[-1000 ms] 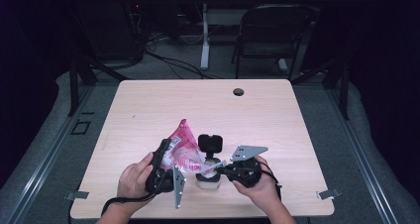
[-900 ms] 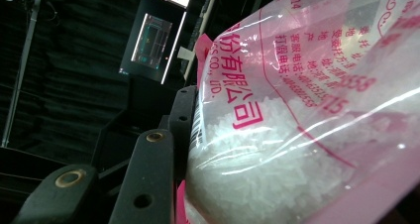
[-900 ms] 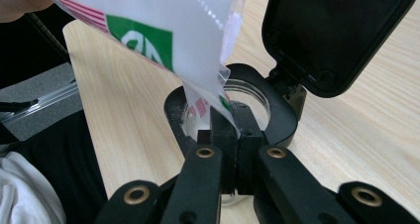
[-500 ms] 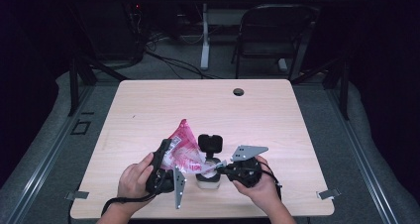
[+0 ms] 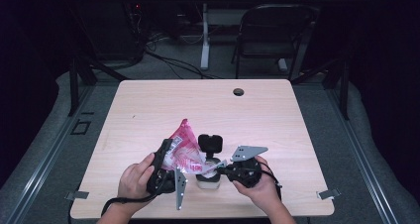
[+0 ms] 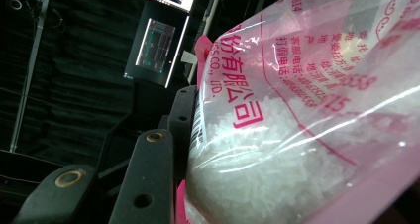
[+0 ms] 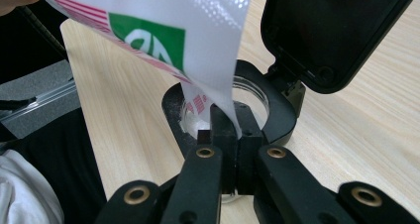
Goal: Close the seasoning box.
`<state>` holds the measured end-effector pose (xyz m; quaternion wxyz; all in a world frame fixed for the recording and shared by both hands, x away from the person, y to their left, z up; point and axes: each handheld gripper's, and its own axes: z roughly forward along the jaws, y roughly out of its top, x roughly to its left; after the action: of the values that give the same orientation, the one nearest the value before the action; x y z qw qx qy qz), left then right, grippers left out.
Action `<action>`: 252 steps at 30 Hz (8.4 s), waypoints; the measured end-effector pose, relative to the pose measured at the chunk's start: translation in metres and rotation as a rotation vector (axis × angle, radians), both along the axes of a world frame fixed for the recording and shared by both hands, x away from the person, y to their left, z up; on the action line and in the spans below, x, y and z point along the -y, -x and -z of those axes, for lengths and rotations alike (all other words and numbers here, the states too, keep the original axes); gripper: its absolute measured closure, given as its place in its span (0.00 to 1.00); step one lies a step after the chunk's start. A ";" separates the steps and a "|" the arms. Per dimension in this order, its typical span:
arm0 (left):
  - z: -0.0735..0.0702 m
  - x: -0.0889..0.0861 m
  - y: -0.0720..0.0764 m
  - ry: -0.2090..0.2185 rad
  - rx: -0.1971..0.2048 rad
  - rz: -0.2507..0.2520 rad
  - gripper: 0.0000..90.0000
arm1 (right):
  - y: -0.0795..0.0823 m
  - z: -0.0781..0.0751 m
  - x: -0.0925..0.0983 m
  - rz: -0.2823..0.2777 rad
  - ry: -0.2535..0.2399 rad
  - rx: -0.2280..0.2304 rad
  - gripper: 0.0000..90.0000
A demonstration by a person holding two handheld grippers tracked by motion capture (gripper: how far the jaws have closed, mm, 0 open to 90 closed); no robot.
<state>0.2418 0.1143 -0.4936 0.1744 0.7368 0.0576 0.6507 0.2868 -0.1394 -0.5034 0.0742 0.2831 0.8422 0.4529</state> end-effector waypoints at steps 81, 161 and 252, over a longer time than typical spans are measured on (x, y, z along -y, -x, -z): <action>0.003 -0.010 -0.009 0.092 -0.111 -0.008 0.73 | 0.002 -0.009 0.000 0.012 -0.019 0.034 1.00; 0.021 -0.033 -0.021 0.281 -0.411 -0.033 0.75 | -0.006 -0.027 -0.013 0.003 -0.093 0.086 1.00; 0.063 -0.049 -0.046 0.588 -0.822 -0.038 0.76 | -0.007 -0.027 -0.036 -0.035 -0.067 0.115 0.93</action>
<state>0.2880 0.1633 -0.5563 0.3256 0.8506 0.3156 0.2661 0.2935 -0.1030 -0.4766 0.1052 0.2440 0.8258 0.4974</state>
